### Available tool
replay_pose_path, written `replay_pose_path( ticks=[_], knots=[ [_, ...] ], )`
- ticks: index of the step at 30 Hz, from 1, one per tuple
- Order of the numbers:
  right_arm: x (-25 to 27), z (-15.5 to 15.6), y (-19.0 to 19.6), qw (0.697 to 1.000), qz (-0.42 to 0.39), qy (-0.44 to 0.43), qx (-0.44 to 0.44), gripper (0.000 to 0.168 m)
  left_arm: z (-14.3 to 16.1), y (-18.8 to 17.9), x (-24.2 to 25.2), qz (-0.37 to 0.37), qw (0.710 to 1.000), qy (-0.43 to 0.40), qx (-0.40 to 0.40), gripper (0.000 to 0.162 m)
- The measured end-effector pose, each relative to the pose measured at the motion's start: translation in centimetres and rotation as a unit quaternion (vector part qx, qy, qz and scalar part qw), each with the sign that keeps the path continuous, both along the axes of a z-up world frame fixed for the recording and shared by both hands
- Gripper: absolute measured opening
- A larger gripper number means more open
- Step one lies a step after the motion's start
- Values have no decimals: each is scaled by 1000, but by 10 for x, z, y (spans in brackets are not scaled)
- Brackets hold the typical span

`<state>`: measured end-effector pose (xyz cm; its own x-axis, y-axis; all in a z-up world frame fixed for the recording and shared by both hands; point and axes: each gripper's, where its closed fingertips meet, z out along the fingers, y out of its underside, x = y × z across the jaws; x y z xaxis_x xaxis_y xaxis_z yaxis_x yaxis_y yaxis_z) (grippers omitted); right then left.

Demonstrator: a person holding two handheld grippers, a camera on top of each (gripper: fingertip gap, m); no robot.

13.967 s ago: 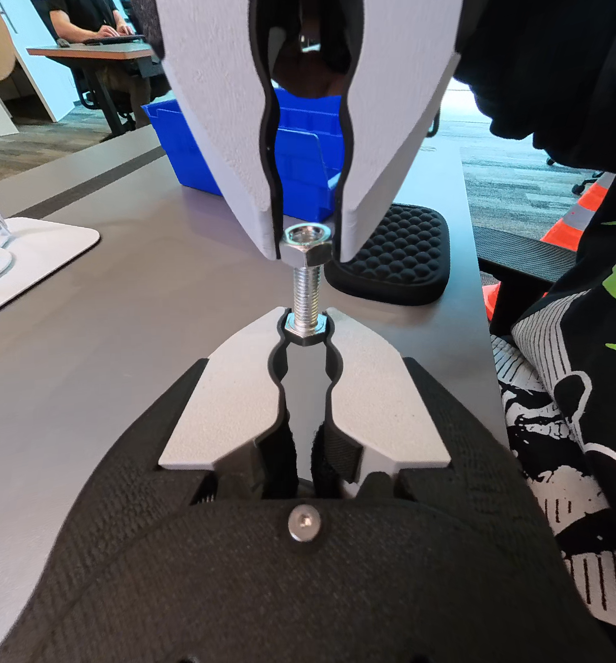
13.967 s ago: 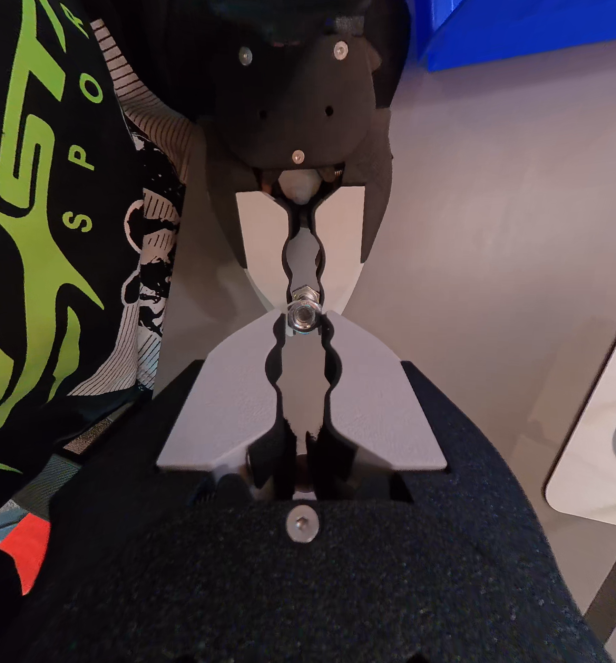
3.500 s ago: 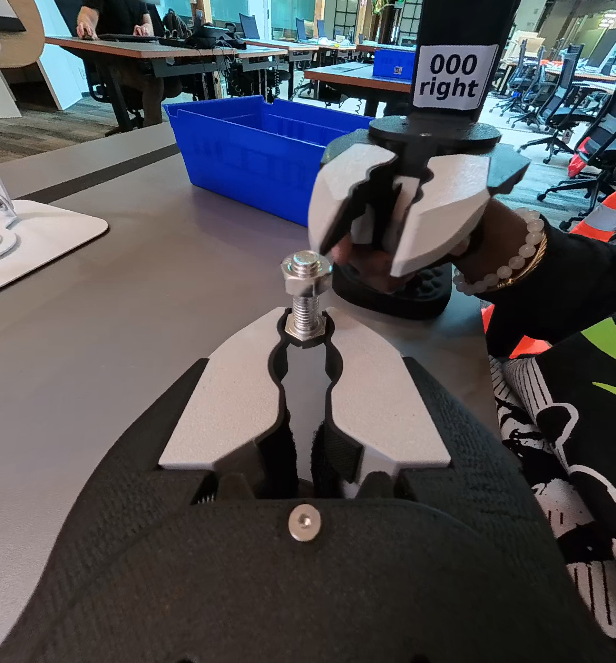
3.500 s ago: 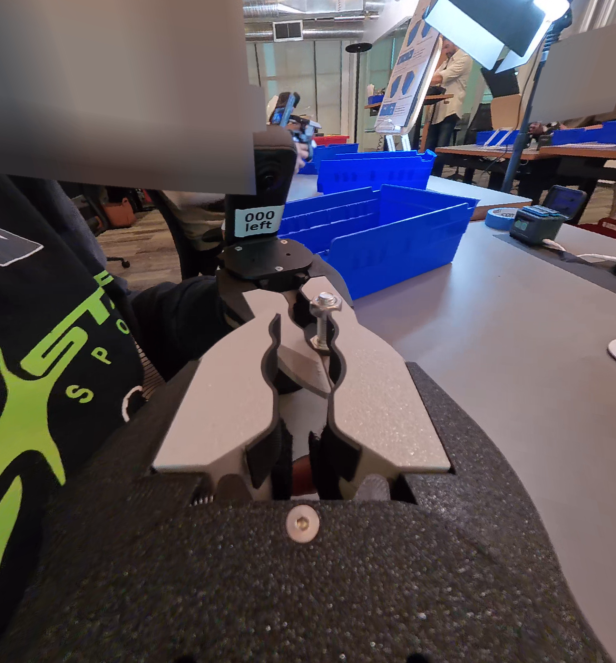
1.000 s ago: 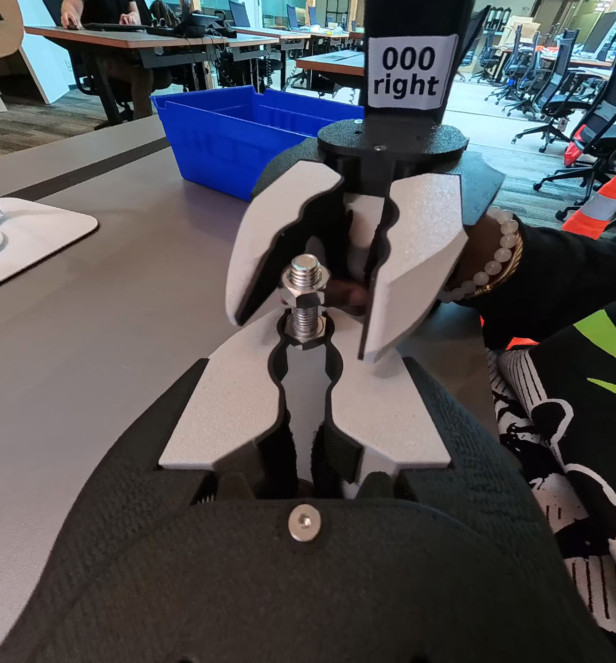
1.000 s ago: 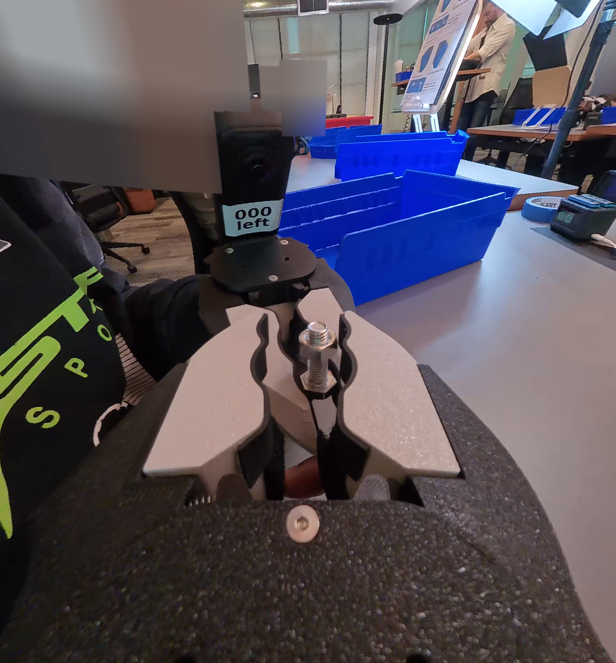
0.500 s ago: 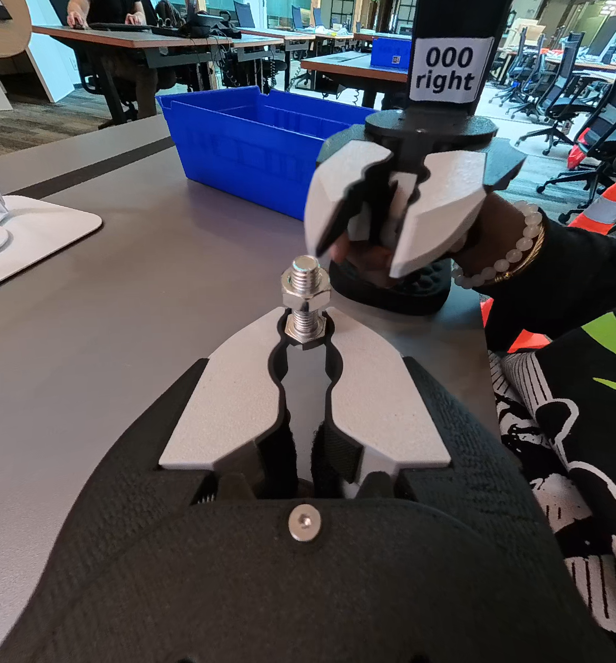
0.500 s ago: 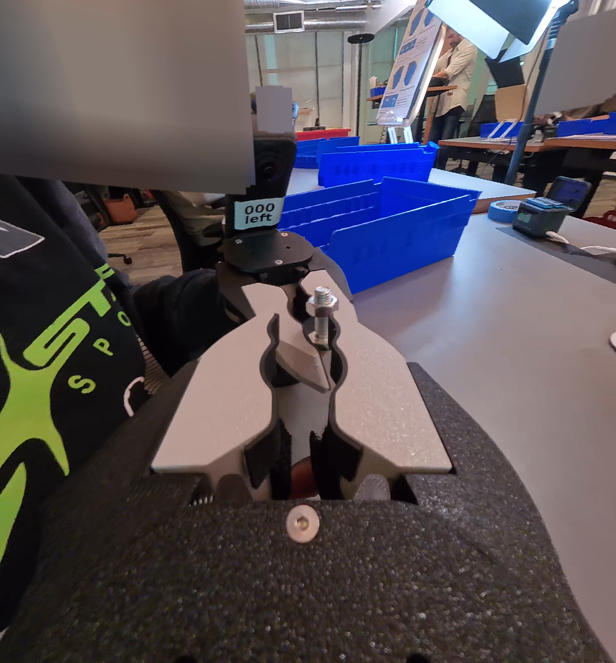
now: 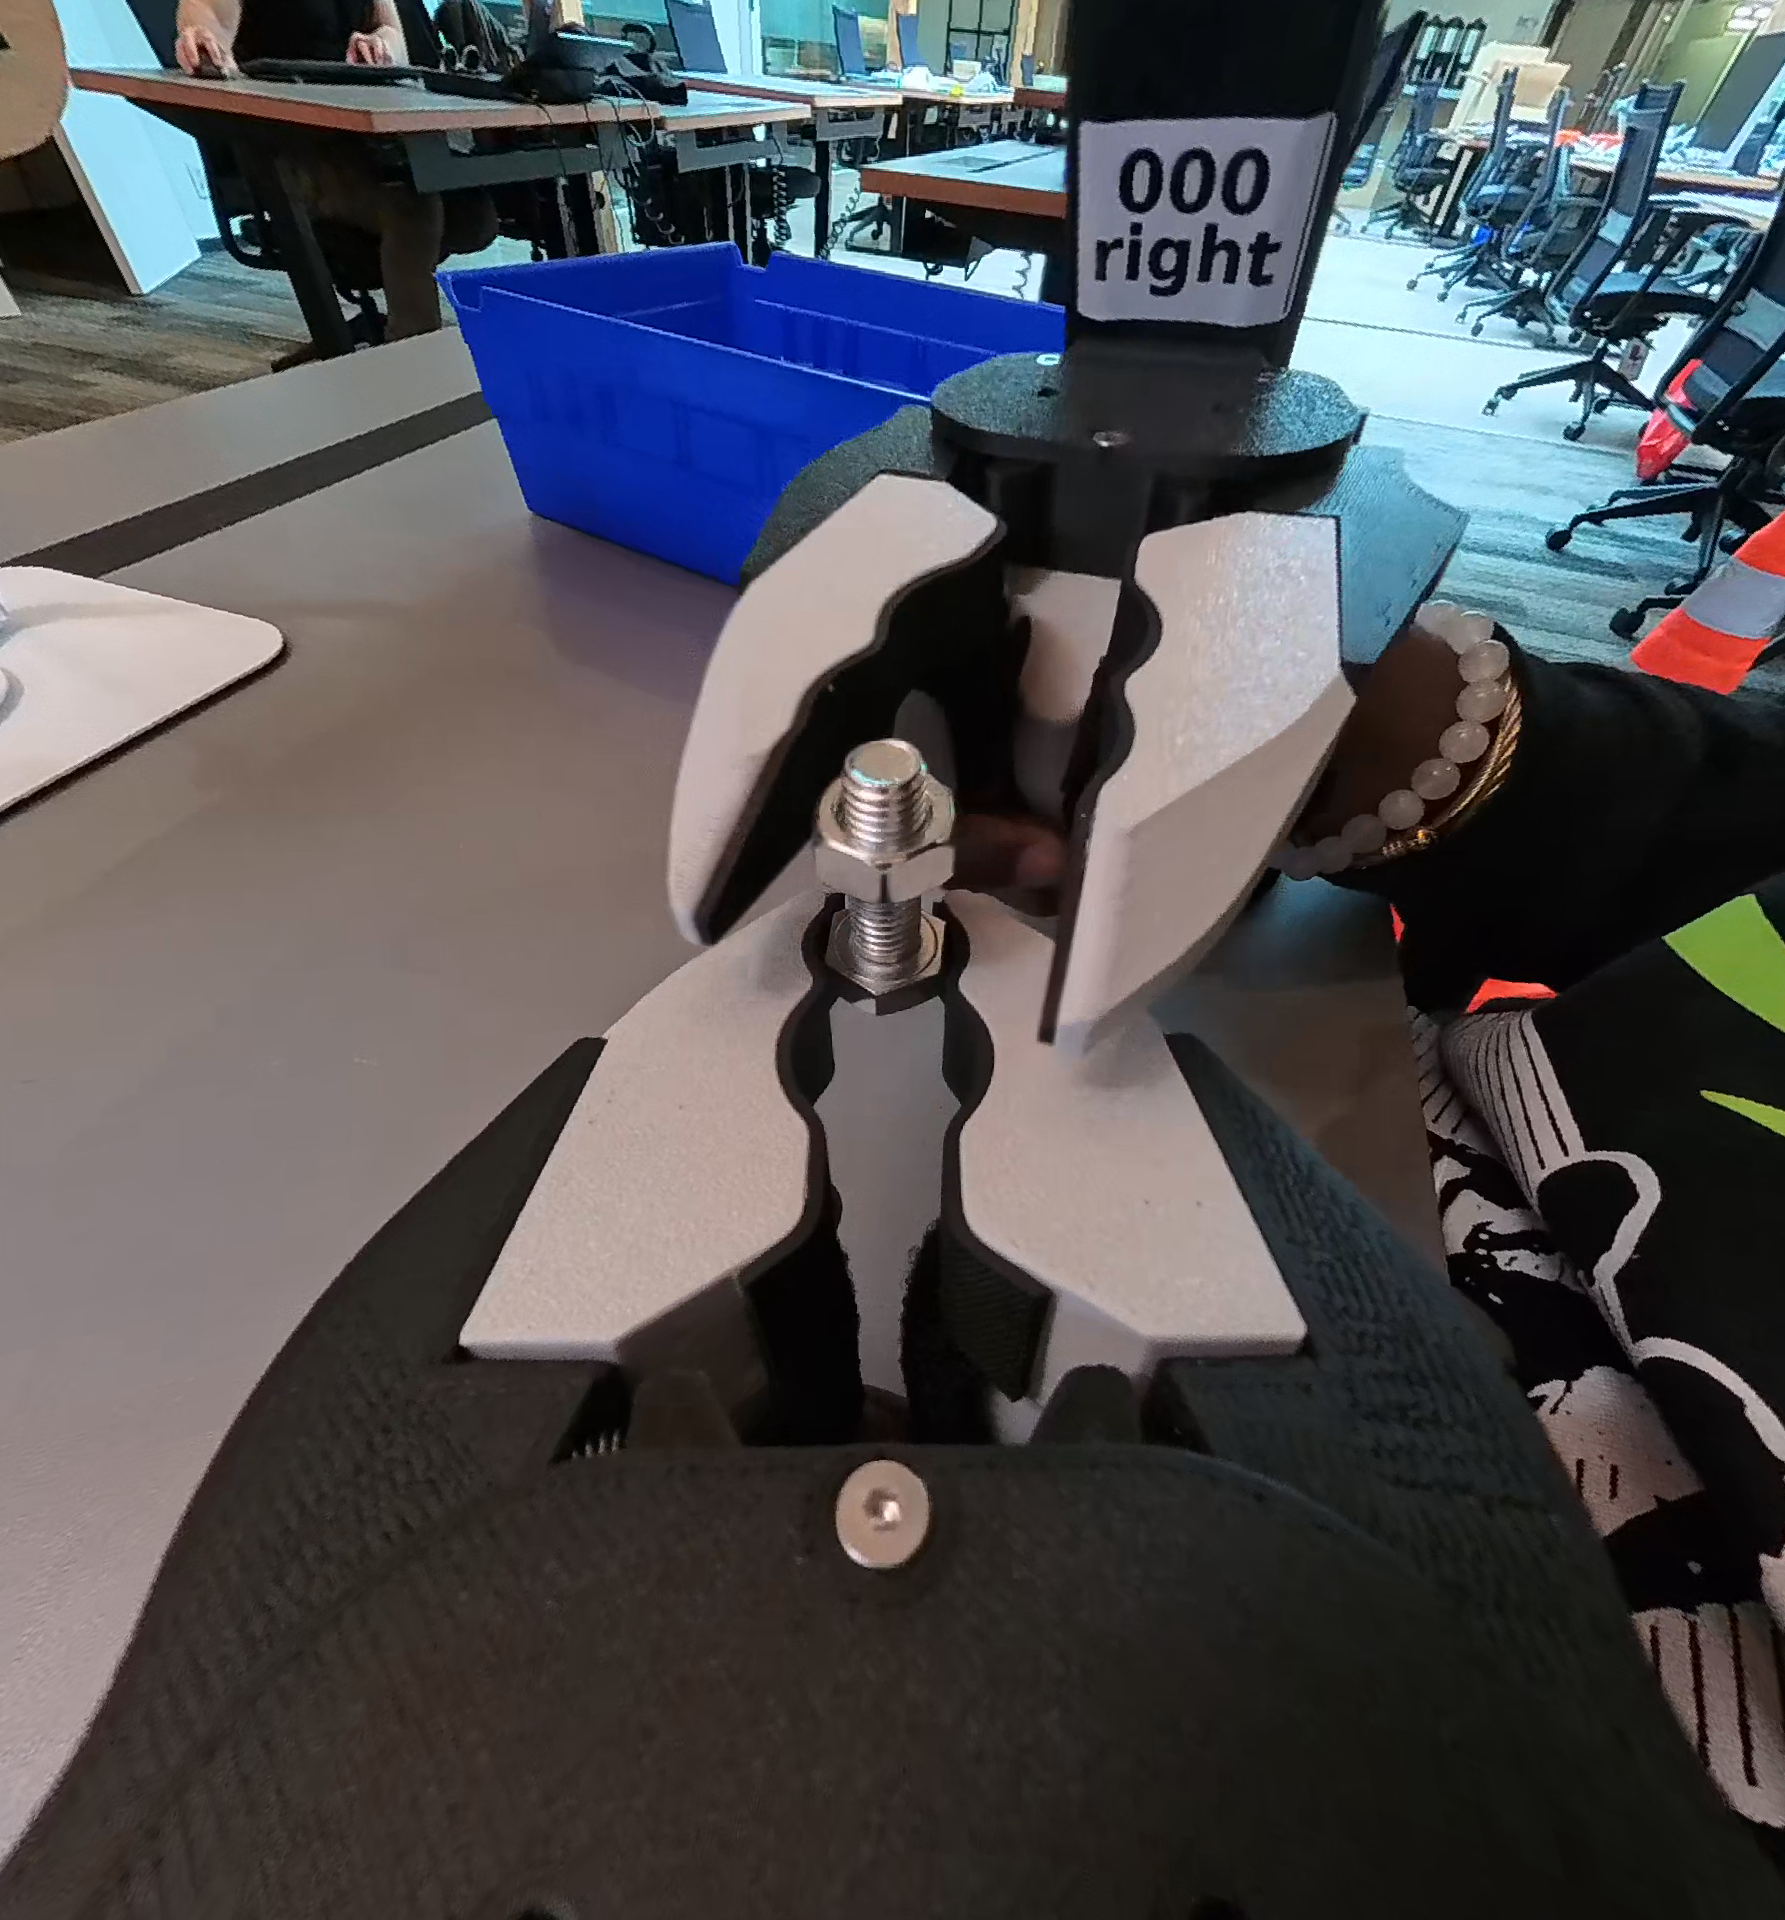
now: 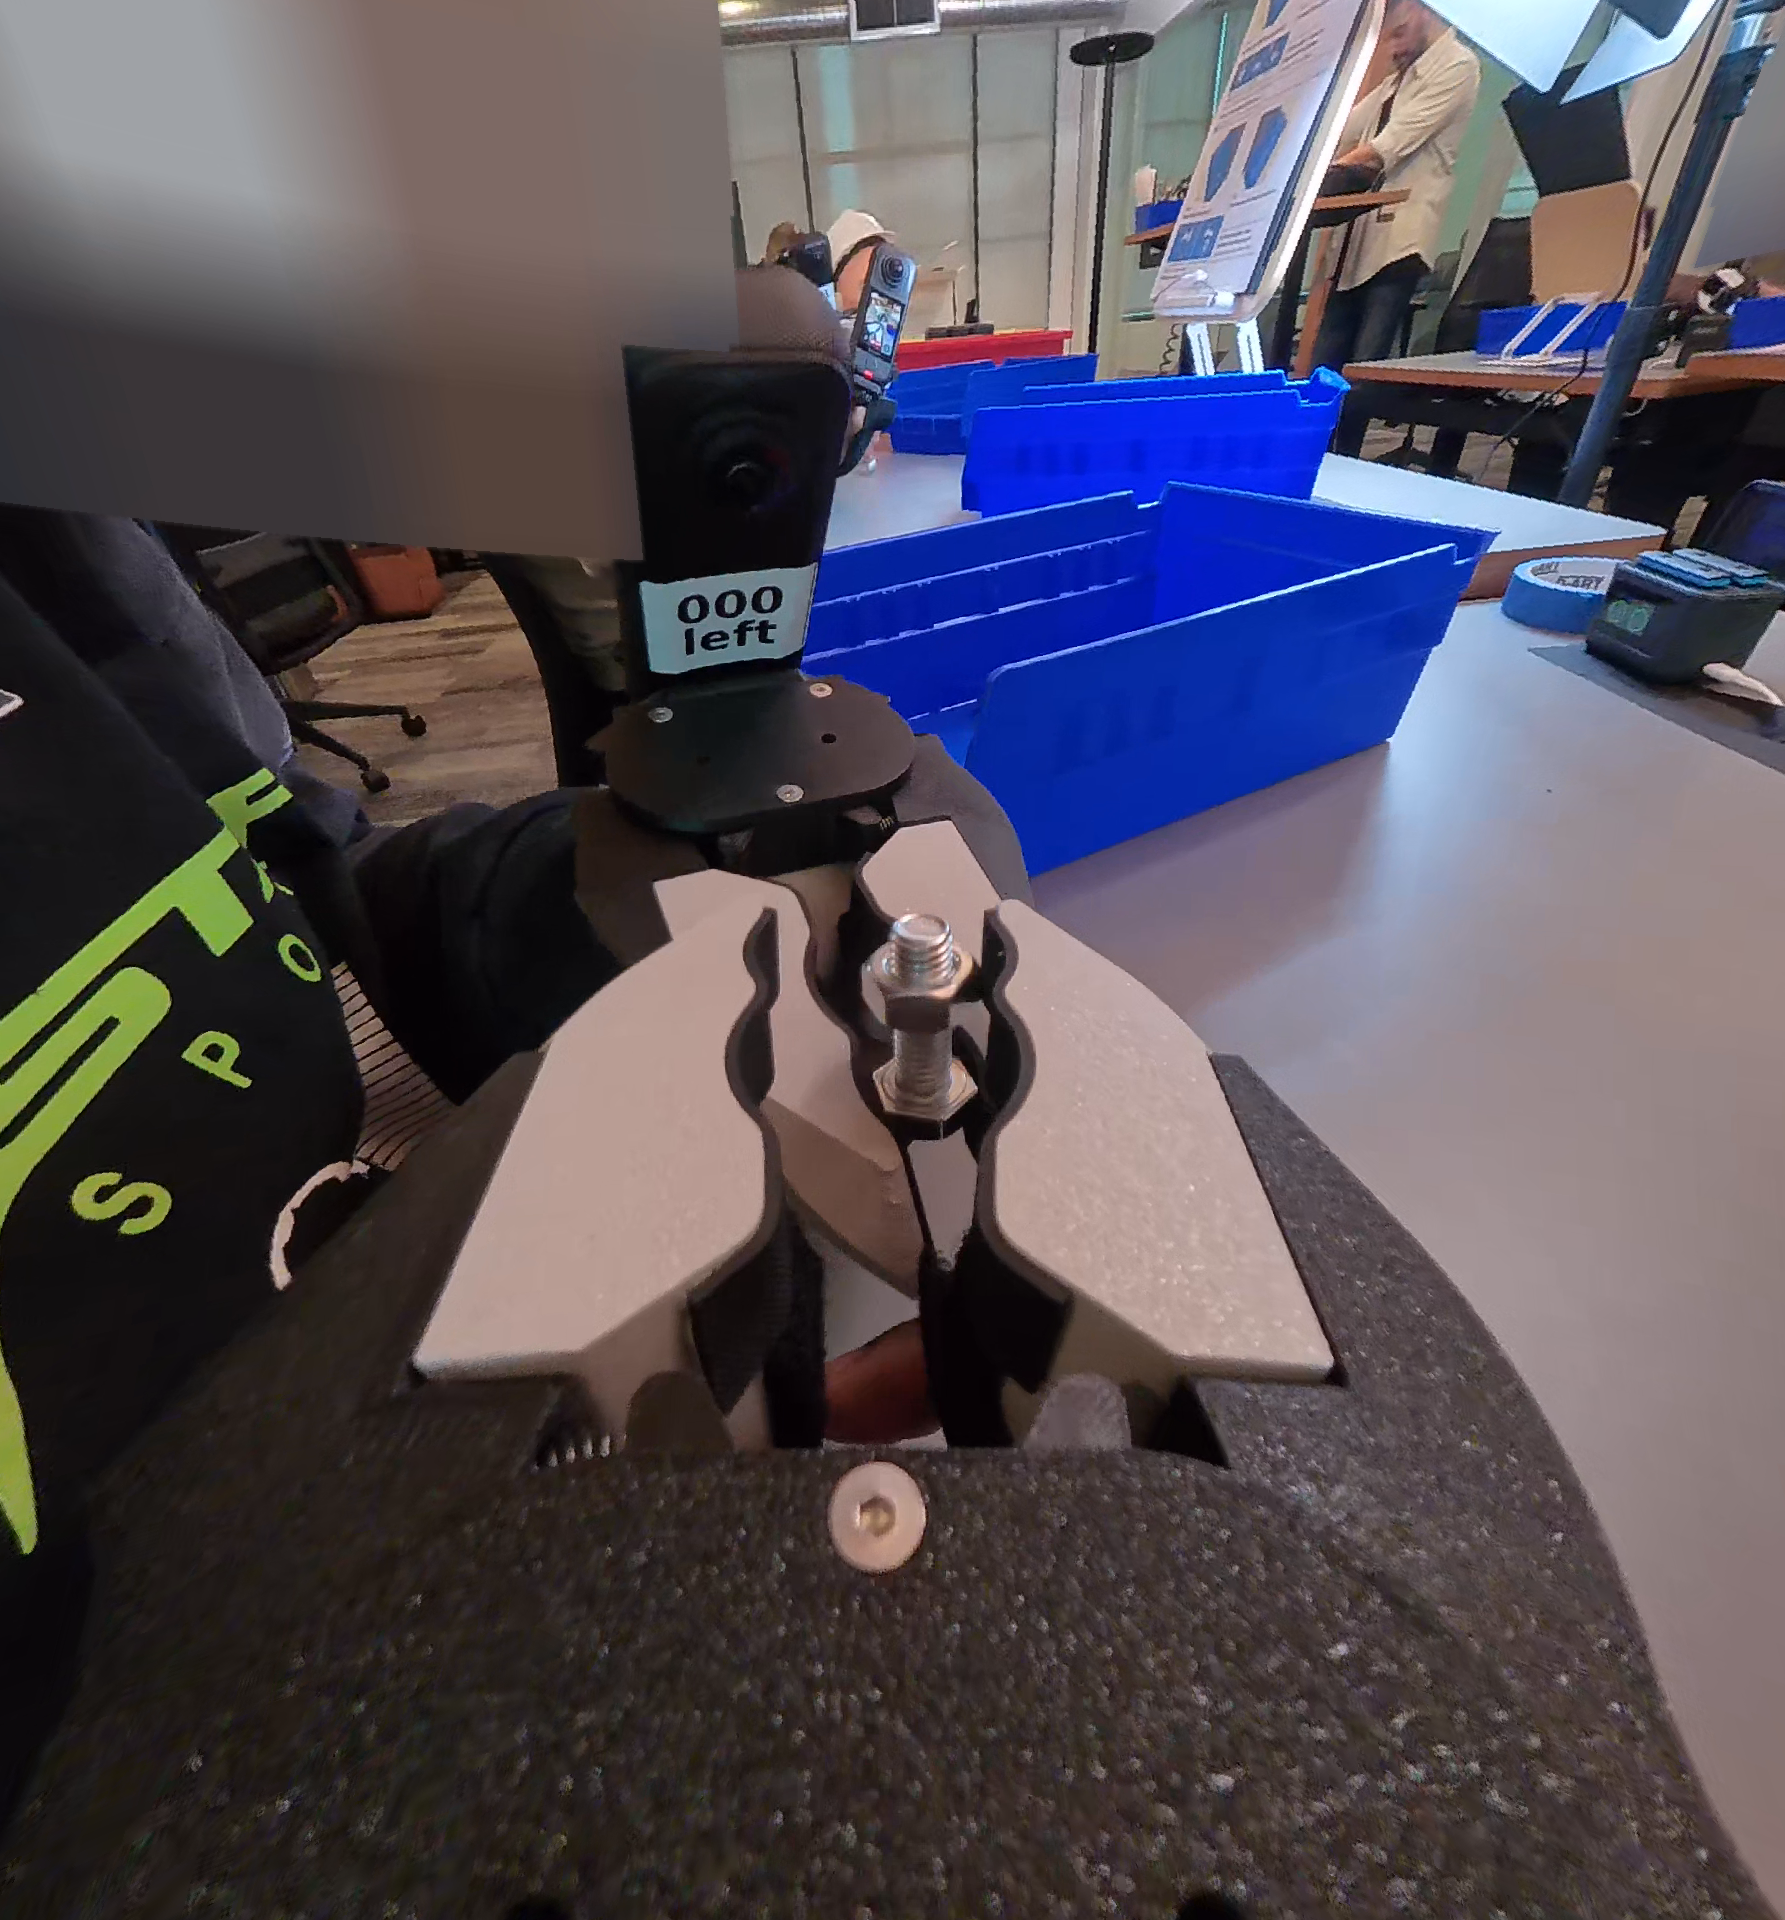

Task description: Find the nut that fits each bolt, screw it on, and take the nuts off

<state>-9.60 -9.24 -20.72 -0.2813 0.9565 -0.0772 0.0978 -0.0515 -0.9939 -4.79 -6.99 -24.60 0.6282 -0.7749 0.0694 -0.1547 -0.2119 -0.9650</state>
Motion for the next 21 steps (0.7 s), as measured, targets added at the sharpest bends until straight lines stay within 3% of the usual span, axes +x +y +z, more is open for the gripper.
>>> replay_pose_path(
  ticks=[13, 21],
  knots=[
    [37, 3, 3, 1000, -14, 4, -2, 24, 0, 2, -1, 5, 1000, -2, 0, 17],
    [14, 5, 12, 999, -27, 18, -5, 39, -1, 1, 1, -1, 1000, 3, 0, 16]
  ],
)
